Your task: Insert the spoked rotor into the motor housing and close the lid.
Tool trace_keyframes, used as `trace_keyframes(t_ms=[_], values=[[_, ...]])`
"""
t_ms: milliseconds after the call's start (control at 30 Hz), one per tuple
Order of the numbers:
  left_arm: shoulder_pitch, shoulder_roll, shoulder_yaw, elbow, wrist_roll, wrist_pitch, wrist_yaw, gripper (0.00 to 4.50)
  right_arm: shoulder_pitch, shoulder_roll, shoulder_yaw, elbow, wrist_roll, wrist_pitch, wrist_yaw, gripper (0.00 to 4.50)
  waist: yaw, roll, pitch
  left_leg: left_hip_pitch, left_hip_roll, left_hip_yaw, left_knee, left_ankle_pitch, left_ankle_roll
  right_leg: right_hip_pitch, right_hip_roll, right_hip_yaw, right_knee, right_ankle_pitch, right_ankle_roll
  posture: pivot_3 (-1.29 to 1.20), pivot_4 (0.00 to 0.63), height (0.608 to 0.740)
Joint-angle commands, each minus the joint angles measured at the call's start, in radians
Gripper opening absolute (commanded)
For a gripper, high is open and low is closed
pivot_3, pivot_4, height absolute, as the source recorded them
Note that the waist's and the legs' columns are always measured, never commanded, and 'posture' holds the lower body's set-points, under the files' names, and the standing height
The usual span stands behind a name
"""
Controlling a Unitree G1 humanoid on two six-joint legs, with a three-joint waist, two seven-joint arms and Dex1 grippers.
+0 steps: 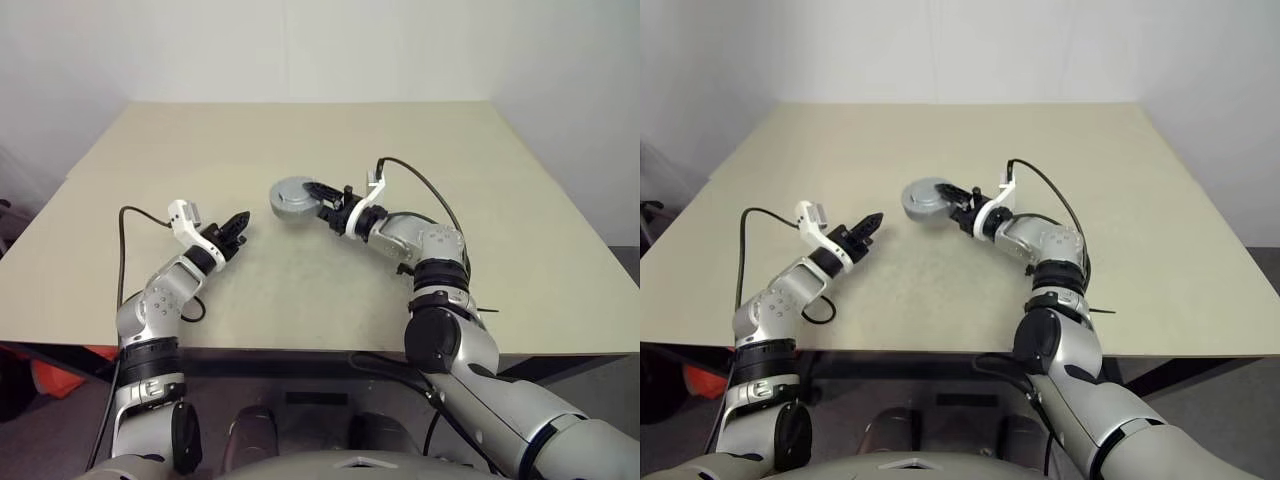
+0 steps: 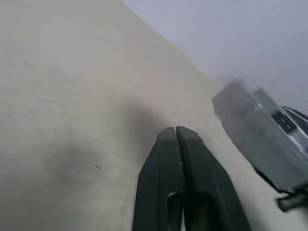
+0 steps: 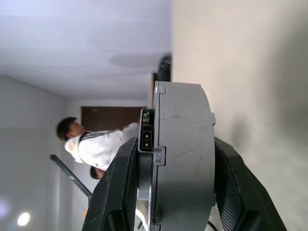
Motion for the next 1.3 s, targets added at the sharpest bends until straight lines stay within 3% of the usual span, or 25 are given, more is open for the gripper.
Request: trace_keyframes(t_ms=[33, 200, 333, 600, 800, 900, 1067, 1300], values=[[0.024, -0.026, 0.048, -0.112, -0.158, 0.049, 0.022, 1.25, -0.069, 0.005, 0.002, -0.026, 0.075, -0.011, 0.011, 2.07, -0.001, -0.001, 0.000, 0.000, 0.000, 0.000, 0.000, 0.000, 0.000, 0.000, 0.000, 0.000, 0.000, 0.000, 0.000, 0.00, 0.000, 0.740], [0.037, -0.059, 0.070, -0.133, -0.283, 0.074, 0.071, 3.12, -0.067, 0.005, 0.044, -0.026, 0.066, 0.000, 0.024, 2.07, -0.001, -0.001, 0.001, 0.001, 0.000, 0.000, 0.003, 0.001, -0.002, 0.000, 0.001, 0.000, 0.002, 0.000, 0.001, 0.00, 0.000, 0.740], [0.014, -0.096, 0.087, -0.110, -0.458, 0.148, 0.146, 4.35, -0.043, 0.012, 0.115, -0.080, 0.059, 0.030, 0.055, 2.07, -0.001, -0.002, 0.001, 0.001, 0.000, 0.000, 0.005, 0.001, -0.002, 0.001, 0.001, 0.000, 0.002, 0.001, 0.001, 0.00, 0.000, 0.740], [-0.079, -0.119, 0.052, 0.004, -0.549, 0.151, 0.184, 4.35, -0.011, 0.028, 0.175, -0.177, 0.089, 0.066, 0.064, 2.07, 0.004, -0.003, 0.002, 0.000, -0.001, -0.001, 0.006, 0.001, -0.002, 0.001, 0.001, 0.000, 0.002, 0.003, 0.004, 0.00, 0.000, 0.740], [-0.157, -0.143, 0.026, 0.101, -0.506, 0.092, 0.179, 4.35, 0.008, 0.036, 0.190, -0.212, 0.095, 0.064, 0.050, 2.07, 0.004, -0.003, 0.002, 0.000, -0.001, -0.001, 0.008, 0.001, -0.002, 0.002, 0.001, 0.000, 0.002, 0.005, 0.008, 0.00, 0.000, 0.740], [-0.163, -0.145, 0.014, 0.115, -0.495, 0.078, 0.168, 3.84, 0.012, 0.038, 0.191, -0.223, 0.096, 0.057, 0.044, 2.07, 0.001, -0.003, 0.002, 0.000, -0.001, -0.001, 0.008, 0.001, -0.002, 0.002, 0.001, 0.000, 0.002, 0.005, 0.008, 0.00, 0.000, 0.740], [-0.150, -0.140, 0.013, 0.104, -0.507, 0.075, 0.171, 2.27, 0.021, 0.030, 0.191, -0.216, 0.088, 0.039, 0.034, 2.07, 0.003, -0.003, 0.002, -0.001, -0.001, -0.001, 0.008, 0.001, -0.002, 0.002, 0.001, 0.000, 0.002, 0.005, 0.008, 0.00, 0.000, 0.740], [-0.141, -0.135, 0.009, 0.103, -0.502, 0.063, 0.186, 2.26, 0.026, 0.022, 0.207, -0.186, 0.069, -0.007, 0.042, 2.07, 0.004, -0.003, 0.002, -0.001, -0.001, -0.001, 0.010, 0.001, -0.002, 0.002, 0.001, 0.000, 0.004, 0.005, 0.008, 0.00, 0.000, 0.740]])
